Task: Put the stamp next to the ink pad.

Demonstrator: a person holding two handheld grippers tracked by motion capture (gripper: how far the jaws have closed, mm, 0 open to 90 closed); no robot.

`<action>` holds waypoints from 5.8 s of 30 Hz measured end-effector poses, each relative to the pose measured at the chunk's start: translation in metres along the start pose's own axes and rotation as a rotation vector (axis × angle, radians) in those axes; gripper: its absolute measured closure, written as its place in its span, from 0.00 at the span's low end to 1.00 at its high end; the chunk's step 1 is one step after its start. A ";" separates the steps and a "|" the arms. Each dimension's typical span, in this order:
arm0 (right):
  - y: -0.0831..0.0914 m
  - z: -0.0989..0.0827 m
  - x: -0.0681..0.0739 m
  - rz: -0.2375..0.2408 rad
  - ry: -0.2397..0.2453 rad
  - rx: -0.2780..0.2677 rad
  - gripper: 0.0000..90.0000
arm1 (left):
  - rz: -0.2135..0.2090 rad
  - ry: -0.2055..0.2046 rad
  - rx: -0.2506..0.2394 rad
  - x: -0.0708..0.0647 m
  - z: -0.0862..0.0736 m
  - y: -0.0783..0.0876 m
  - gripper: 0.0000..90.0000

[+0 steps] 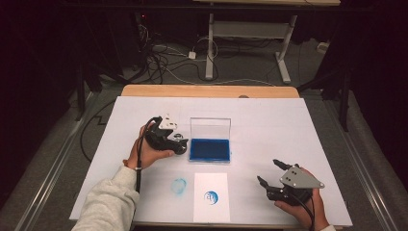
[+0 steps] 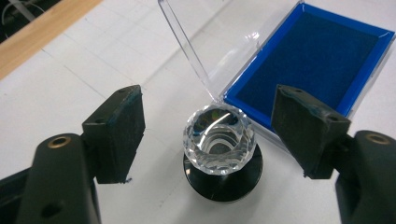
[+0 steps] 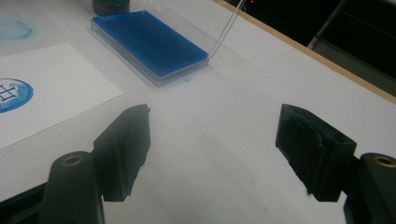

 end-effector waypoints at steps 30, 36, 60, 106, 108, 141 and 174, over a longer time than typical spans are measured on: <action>0.001 0.002 0.000 0.001 0.000 -0.005 0.30 | 0.026 -0.060 -0.161 -0.017 0.013 0.020 0.19; 0.002 0.002 0.001 0.005 -0.005 -0.006 0.30 | 0.034 -0.083 -0.179 -0.022 0.014 0.024 0.19; 0.004 0.005 0.001 -0.001 -0.003 -0.019 0.29 | 0.062 -0.172 -0.243 -0.044 0.013 0.044 0.17; 0.009 0.010 0.002 -0.046 0.005 -0.045 0.28 | 0.133 -0.224 -0.316 -0.075 -0.030 0.077 0.17; 0.009 0.010 0.002 -0.053 0.004 -0.045 0.26 | 0.133 -0.222 -0.309 -0.075 -0.034 0.077 0.17; 0.005 0.007 -0.002 -0.164 -0.005 -0.035 0.18 | 0.166 -0.112 -0.203 -0.059 -0.112 0.085 0.17; 0.005 0.005 -0.001 -0.160 -0.003 -0.026 0.18 | 0.146 -0.102 -0.147 -0.064 -0.126 0.084 0.17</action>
Point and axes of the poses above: each handheld gripper's, and its own axes: y roughly backward along the jaws, z roughly out of its top, x roughly to its left, the point moved 2 cm from there along -y, roughly forward along the jaws, and after that the axes turned 2 degrees about -x, right-handed, at the moved point
